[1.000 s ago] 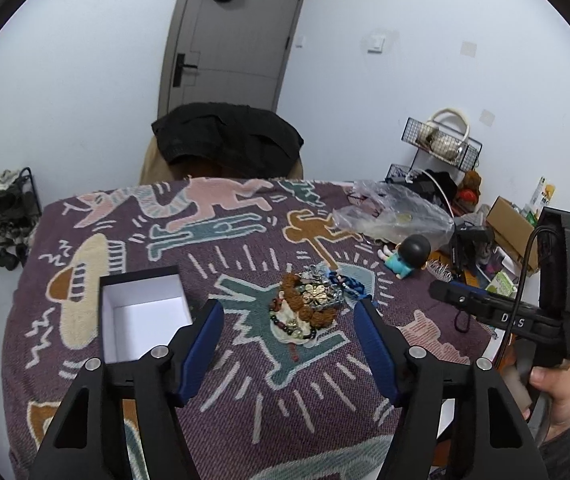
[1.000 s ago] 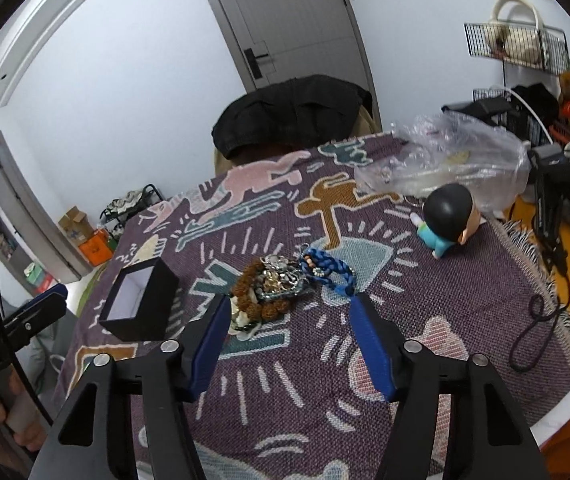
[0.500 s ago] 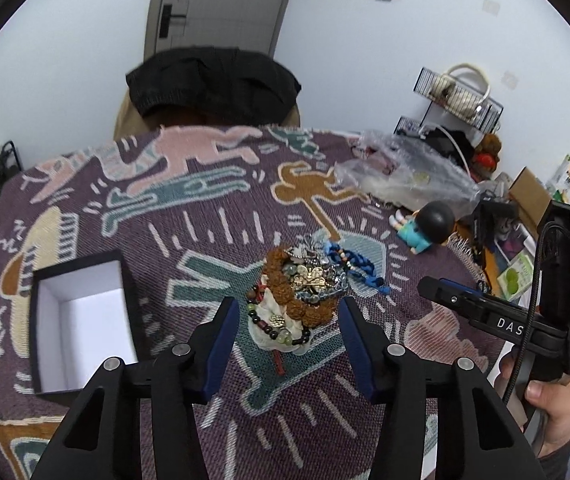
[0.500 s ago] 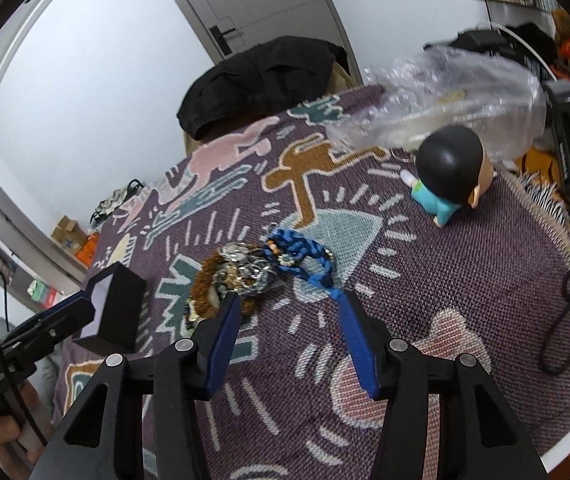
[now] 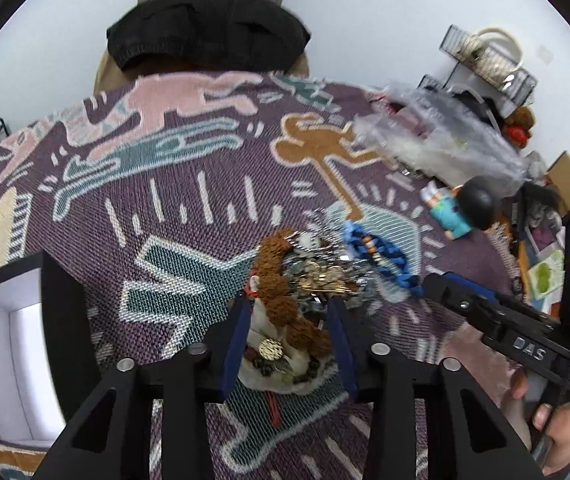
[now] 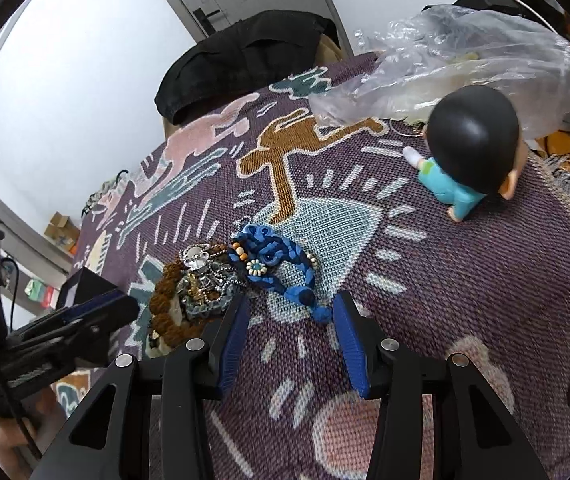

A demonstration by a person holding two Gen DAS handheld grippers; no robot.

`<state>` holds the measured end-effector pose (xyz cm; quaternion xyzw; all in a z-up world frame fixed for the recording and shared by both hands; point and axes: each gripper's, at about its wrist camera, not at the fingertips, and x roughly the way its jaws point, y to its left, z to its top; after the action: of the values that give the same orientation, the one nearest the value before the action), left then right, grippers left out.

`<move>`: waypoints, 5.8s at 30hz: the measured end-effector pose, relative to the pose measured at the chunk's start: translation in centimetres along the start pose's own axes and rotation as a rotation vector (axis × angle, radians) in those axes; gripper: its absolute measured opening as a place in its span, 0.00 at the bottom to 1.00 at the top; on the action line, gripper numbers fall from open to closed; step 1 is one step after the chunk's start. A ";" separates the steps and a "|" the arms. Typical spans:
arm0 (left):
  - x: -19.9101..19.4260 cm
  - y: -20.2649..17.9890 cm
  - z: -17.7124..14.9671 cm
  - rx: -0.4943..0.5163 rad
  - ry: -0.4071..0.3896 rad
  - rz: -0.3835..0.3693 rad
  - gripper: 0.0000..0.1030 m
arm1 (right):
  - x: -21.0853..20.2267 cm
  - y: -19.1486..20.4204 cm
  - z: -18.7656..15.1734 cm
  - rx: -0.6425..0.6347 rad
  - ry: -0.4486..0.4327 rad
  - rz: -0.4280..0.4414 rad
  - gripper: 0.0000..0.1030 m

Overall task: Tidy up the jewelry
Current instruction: 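Grasp the brown bead bracelet with the left tool while the right tool grasps the blue braided bracelet, then carry both bracelets into the black box and open both tools, then move both tools back over the jewelry pile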

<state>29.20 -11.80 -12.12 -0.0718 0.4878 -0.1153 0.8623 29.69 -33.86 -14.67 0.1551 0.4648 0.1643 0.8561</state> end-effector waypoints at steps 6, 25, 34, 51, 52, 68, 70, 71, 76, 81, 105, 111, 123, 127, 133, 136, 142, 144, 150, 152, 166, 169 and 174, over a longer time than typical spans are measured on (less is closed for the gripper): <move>2.0 0.7 0.5 -0.039 0.044 -0.004 0.38 | 1.7 0.2 0.6 -0.011 0.024 -0.029 0.43; -2.6 0.9 1.6 -0.023 -0.058 -0.040 0.20 | 2.3 1.7 0.9 -0.064 0.000 -0.055 0.10; -6.5 0.4 2.1 0.009 -0.134 -0.028 0.20 | -1.7 5.0 2.0 -0.123 -0.089 -0.003 0.10; -14.5 0.3 2.9 0.082 -0.284 0.013 0.20 | -6.3 9.8 2.4 -0.178 -0.175 0.093 0.10; -14.9 0.4 2.9 0.086 -0.291 0.014 0.20 | -6.7 10.1 2.4 -0.185 -0.182 0.098 0.10; -18.3 6.3 1.2 0.019 -0.341 0.051 0.20 | -8.5 15.1 2.0 -0.264 -0.206 0.170 0.10; -17.7 7.4 0.8 -0.002 -0.331 0.054 0.20 | -8.2 15.8 1.8 -0.276 -0.201 0.177 0.10; -17.4 8.0 0.6 -0.013 -0.325 0.056 0.20 | -8.1 16.0 1.8 -0.279 -0.199 0.181 0.10; -15.6 10.4 -0.3 -0.061 -0.293 0.055 0.20 | -7.2 17.9 1.2 -0.303 -0.177 0.199 0.10; -13.3 12.8 -1.1 -0.132 -0.253 0.017 0.20 | -6.2 19.6 0.7 -0.326 -0.155 0.200 0.10; -16.2 21.0 -4.7 -0.301 -0.275 0.082 0.62 | -0.8 27.9 -0.9 -0.416 -0.065 0.254 0.10; -17.2 20.9 -5.3 -0.283 -0.307 0.146 0.62 | -0.3 28.2 -1.3 -0.422 -0.047 0.299 0.74; -18.7 16.5 -6.0 -0.182 -0.423 0.117 0.80 | -2.9 21.8 -2.0 -0.270 -0.072 0.251 0.79; -19.6 14.1 -6.4 -0.113 -0.480 0.132 0.89 | -3.8 20.1 -3.0 -0.231 -0.090 0.260 0.82; -20.5 12.0 -6.5 -0.088 -0.490 0.100 1.00 | -4.9 18.3 -3.4 -0.206 -0.123 0.234 0.97; -20.6 11.0 -6.6 -0.071 -0.493 0.075 1.00 | -6.1 16.9 -3.6 -0.181 -0.165 0.219 1.00; -20.7 9.2 -7.2 -0.036 -0.502 0.043 1.00 | -7.8 14.3 -3.7 -0.153 -0.201 0.185 1.00; -20.9 8.6 -7.3 -0.024 -0.519 0.045 1.00 | -8.1 13.4 -3.8 -0.145 -0.213 0.181 1.00; -20.2 6.6 -7.3 0.023 -0.488 0.054 1.00 | -8.7 10.9 -4.2 -0.126 -0.231 0.152 1.00; -19.6 5.6 -7.4 0.053 -0.463 0.063 1.00 | -8.7 10.3 -4.3 -0.130 -0.226 0.149 1.00; -14.8 1.4 -6.3 0.105 -0.351 0.079 0.99 | -8.3 5.0 -3.8 -0.082 -0.196 0.037 1.00; -13.2 0.9 -5.6 0.107 -0.308 0.068 0.90 | -8.0 4.3 -3.7 -0.071 -0.188 0.042 0.95; -10.2 0.0 -4.5 0.101 -0.210 0.024 0.64 | -6.5 3.2 -3.7 -0.038 -0.140 0.072 0.67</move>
<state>20.30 -9.17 -6.03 -0.0342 0.3889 -0.1212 0.9126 22.81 -33.37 -10.44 0.1667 0.3948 0.1925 0.8828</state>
